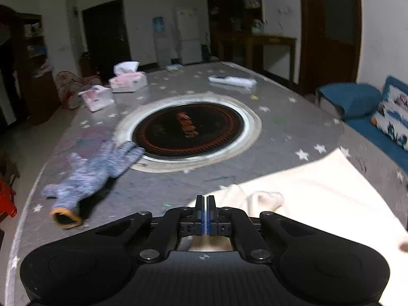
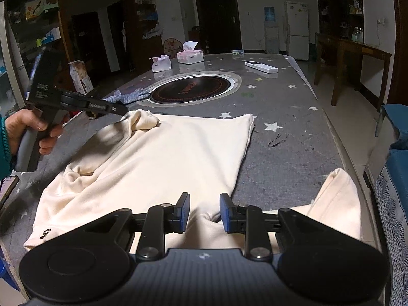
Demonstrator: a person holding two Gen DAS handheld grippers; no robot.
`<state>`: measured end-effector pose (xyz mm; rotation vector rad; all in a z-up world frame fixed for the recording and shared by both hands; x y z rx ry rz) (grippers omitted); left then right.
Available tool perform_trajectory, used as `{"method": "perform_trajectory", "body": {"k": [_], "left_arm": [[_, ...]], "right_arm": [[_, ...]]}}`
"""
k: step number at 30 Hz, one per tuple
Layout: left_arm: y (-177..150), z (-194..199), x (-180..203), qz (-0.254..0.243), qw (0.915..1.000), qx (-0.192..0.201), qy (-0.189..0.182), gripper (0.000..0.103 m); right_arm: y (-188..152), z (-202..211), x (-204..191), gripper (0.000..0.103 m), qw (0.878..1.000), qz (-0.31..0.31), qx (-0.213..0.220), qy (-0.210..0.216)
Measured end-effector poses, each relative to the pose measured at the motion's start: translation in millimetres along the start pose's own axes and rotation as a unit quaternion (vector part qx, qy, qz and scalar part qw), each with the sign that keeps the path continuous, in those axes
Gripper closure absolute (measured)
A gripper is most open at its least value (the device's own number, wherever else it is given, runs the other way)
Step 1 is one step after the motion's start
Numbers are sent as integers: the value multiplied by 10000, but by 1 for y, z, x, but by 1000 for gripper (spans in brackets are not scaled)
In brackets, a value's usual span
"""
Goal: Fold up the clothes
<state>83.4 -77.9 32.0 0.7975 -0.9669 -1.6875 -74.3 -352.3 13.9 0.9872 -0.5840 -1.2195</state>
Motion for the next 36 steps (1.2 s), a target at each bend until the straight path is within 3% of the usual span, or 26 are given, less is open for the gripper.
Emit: {"method": "perform_trajectory", "body": {"k": [4,7,13,25,29,33,36], "left_arm": [[2,8,-1,-56,9999,-51,-135,102],[0,2,10,-334,9990,-174,-231,98],[-3,-23,23,-587,9971,-319,-355,98],[-10,-37,22,-596,9961,-426,-500,75],[-12,-39,23,-681,9956,-398,-509,79],[-11,-35,26,-829,9952,-270,-439,96],[-10,-30,30,-999,9943,-119,-344,98]], "right_arm": [[-1,4,-3,78,10000,-41,38,29],[-1,5,-5,68,10000,-47,66,40],[-1,5,-8,68,9999,-65,52,65],[-6,-2,-1,67,9999,-155,-45,19],[-7,-2,0,67,9998,-186,-47,8],[-8,-2,1,67,9998,-210,-55,-27],[-8,-2,1,67,9997,-216,-60,-33]]}}
Point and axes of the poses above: each gripper's, at about its wrist camera, not at the fingertips, and z roughly against the way its jaws point, x to its right, y to its top, the point moved 3 cm from there along -z, roughly the way its jaws point, and after that the axes turned 10 degrees about x, right-handed, at the moved point
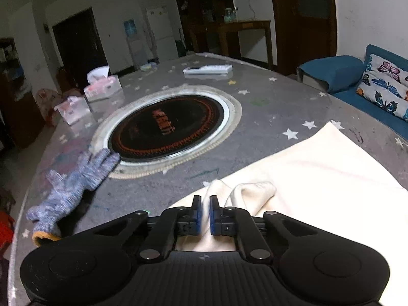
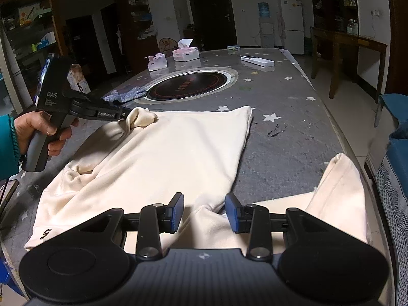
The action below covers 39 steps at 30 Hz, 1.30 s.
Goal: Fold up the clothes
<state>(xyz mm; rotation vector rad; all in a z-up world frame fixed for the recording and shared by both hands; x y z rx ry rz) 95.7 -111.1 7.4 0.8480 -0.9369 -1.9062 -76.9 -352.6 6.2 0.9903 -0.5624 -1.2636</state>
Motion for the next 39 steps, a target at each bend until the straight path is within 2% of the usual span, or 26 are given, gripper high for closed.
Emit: {"method": "perform_trajectory", "body": {"k": [2,6,11,12,15,17,21,24,29,34,39], "left_arm": [[0,2,3,-137,9999,56,12,99],[-2,2,7,-141,9996,3,-239,97],[-2,-4,4,-145,9997,-73,-178,94],[-2,-5,3,-110,9997,-87,-186,91],[-3,-9,1,1,9997,-121,-219,88],[-3,-9,1,4,9996,-95,-263,90],[-3,-3,0,4,9999,-8,-164,100],[2,10,-11,294,9994,160,99,100],[4,50,-40,671,9932,448,845,101],[-6,102,-76,932,9768,497,1861,101],[-28,141,-108,1110,9578,206,2644,101]], "right_arm": [[0,0,0,67,10000,-1,9,-1],[0,1,0,67,10000,-10,30,4],[-1,0,0,67,10000,-35,20,7],[-1,0,1,67,10000,-40,14,9],[-2,-1,1,67,10000,-53,2,10],[-2,-1,1,67,10000,-56,4,12],[-2,-1,2,66,10000,-67,10,0],[-1,0,2,66,10000,-64,28,-15],[-2,6,0,66,9999,-53,93,-20],[-4,10,-2,61,9999,-21,107,-14],[-7,10,-3,61,9999,47,74,-57]]}}
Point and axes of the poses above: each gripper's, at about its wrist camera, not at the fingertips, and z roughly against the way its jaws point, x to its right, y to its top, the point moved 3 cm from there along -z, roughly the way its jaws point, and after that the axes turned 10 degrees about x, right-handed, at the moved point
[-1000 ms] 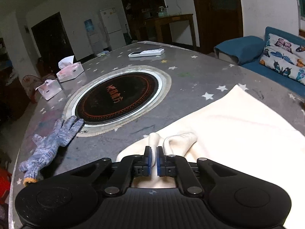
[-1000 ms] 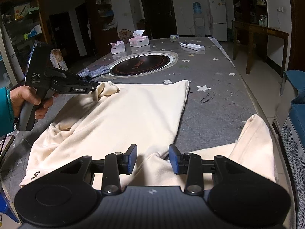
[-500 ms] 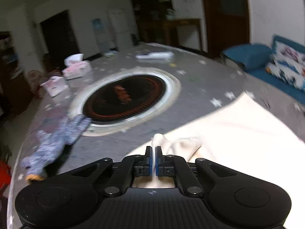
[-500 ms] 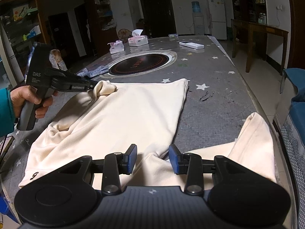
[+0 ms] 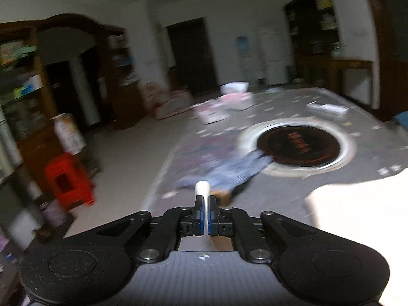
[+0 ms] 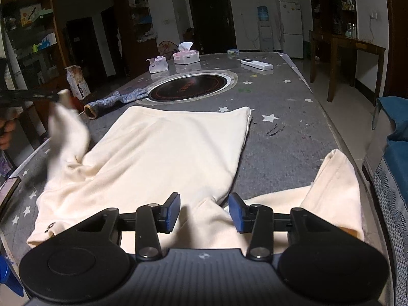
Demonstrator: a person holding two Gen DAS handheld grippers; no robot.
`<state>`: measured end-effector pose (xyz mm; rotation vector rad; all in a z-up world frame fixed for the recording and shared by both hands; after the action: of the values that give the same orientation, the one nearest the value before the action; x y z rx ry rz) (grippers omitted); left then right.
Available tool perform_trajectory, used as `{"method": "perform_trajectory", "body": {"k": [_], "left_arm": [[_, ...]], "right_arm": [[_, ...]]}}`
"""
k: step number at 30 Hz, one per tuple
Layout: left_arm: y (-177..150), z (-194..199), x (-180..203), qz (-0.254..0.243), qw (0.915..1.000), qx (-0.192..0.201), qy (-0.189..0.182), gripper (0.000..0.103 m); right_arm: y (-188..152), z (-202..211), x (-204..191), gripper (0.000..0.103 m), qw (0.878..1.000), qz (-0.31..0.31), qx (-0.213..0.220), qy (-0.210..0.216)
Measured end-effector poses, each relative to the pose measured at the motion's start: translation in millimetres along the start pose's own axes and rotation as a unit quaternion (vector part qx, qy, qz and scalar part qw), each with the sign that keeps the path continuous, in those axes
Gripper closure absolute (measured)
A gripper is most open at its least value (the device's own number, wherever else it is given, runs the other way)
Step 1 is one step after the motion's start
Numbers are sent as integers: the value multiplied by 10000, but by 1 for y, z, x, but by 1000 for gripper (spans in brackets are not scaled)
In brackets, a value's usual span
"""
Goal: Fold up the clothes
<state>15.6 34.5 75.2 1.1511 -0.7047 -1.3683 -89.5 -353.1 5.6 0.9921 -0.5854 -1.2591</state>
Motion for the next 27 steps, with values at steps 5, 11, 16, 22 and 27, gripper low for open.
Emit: {"method": "perform_trajectory", "body": {"k": [5,11,16,22,27], "left_arm": [[-24,0,-30,130,9977,-526,409,101],[-48,-5,-49,227,9917,-1009,768,100],[-66,-5,-56,180,9854,-1436,898,96],[-56,9,-54,166,9874,-1315,864,85],[-32,22,-20,416,9927,-1131,-88,82]], "right_arm": [[-6,-1,0,60,9999,124,-98,-65],[-10,5,-1,60,9993,305,-171,-150],[-9,8,-1,59,9987,422,-254,-166],[8,11,3,59,9987,423,-270,-73],[29,-2,16,59,9989,349,-319,-4]]}}
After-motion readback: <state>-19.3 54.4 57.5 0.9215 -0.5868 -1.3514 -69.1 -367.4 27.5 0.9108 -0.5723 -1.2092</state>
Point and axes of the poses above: each gripper's, at about its wrist camera, not at the fingertips, and z roughly against the way its jaws point, x to its right, y to its top, the point moved 3 cm from there along -z, roughly the way its jaws point, and after that the axes turned 10 degrees about x, right-handed, at the moved point
